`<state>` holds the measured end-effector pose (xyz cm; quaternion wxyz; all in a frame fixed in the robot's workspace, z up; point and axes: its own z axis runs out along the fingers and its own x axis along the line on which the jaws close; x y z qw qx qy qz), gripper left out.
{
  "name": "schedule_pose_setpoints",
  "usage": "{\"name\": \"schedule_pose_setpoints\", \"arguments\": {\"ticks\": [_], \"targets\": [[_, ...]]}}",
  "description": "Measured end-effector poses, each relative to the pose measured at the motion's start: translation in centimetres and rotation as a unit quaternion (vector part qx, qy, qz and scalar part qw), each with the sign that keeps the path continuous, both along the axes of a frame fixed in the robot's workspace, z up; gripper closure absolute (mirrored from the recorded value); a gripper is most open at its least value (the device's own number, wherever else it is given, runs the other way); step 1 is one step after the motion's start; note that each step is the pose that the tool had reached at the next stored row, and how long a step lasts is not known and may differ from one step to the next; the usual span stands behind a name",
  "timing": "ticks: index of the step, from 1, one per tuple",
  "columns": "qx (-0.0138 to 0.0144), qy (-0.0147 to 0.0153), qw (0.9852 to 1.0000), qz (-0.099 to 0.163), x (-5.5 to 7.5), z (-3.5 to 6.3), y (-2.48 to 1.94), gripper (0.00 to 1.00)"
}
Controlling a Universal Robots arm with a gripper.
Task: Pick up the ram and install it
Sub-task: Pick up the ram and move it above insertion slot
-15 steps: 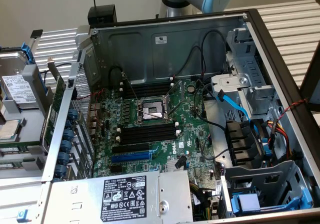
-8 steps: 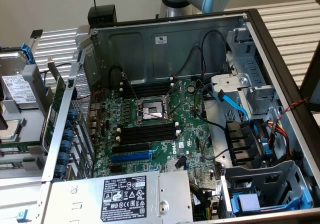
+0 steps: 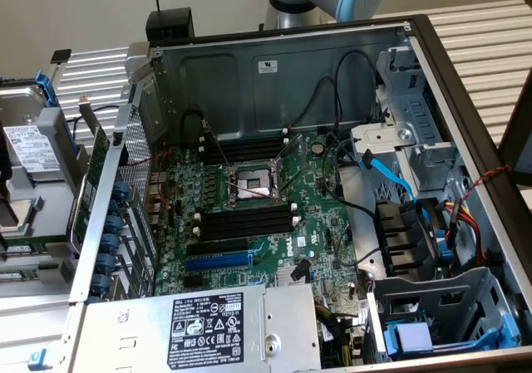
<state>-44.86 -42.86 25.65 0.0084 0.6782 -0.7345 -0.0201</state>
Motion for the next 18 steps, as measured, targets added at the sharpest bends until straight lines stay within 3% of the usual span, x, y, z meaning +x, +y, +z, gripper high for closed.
{"name": "schedule_pose_setpoints", "arguments": {"ticks": [12, 18], "targets": [[0.0003, 0.0002, 1.0000, 0.000, 0.0, -2.18, -0.18, 0.61], [0.0003, 0.0017, 1.0000, 0.000, 0.0, -3.26, -0.19, 0.61]]}}
